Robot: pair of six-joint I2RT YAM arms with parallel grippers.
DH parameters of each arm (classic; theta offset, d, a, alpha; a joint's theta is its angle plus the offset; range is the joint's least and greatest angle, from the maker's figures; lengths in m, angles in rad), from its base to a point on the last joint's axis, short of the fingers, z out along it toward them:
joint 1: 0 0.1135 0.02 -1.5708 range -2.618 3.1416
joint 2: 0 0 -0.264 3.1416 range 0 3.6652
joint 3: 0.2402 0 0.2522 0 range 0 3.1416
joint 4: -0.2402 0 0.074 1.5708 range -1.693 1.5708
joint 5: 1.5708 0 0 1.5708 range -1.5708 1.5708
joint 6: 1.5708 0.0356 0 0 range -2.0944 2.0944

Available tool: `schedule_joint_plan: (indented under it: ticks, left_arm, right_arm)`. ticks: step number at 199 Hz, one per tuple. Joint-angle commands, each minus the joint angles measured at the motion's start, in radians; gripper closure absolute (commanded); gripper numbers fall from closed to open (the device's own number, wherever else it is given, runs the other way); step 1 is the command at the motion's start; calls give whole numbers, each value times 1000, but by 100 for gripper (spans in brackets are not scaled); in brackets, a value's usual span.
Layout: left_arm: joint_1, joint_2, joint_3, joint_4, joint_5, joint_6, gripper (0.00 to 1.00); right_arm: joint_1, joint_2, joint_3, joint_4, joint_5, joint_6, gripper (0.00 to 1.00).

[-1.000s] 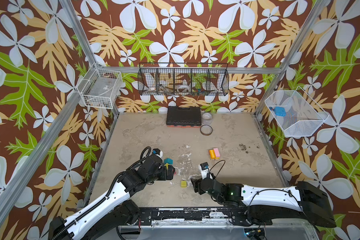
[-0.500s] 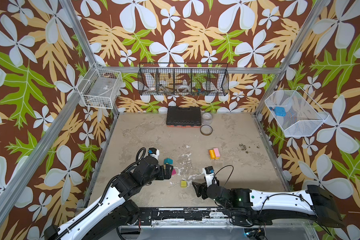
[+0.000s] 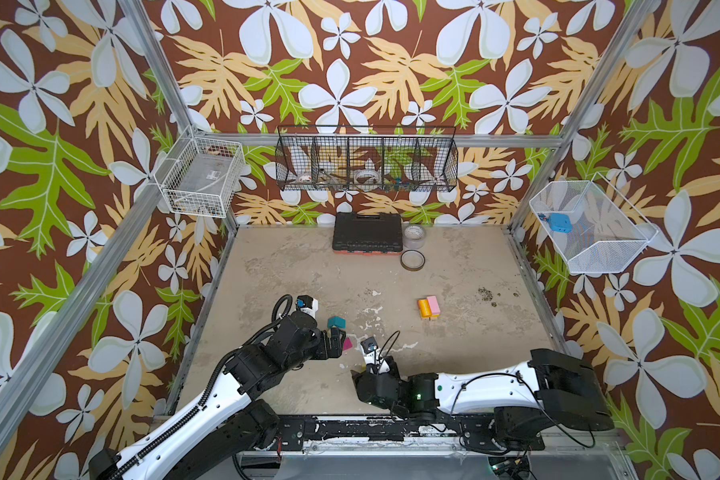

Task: Build the wood block tower
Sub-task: 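Lower the right gripper over the yellow cube and close on it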

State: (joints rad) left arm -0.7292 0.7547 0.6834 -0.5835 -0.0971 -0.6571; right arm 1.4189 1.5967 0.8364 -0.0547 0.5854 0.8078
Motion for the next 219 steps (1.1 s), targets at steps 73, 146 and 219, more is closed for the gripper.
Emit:
schedule_joint_plan:
  ticks: [73, 146, 219]
  left_arm:
    - [2, -30, -1, 5, 6, -1, 0]
    - [2, -28, -1, 8, 12, -2, 0]
    - [2, -37, -2, 8, 13, -2, 0]
  right_arm:
    - [-27, 165, 75, -89, 85, 79, 30]
    - [-49, 197, 70, -62, 63, 91, 49]
    - [-49, 195, 65, -63, 50, 101, 69]
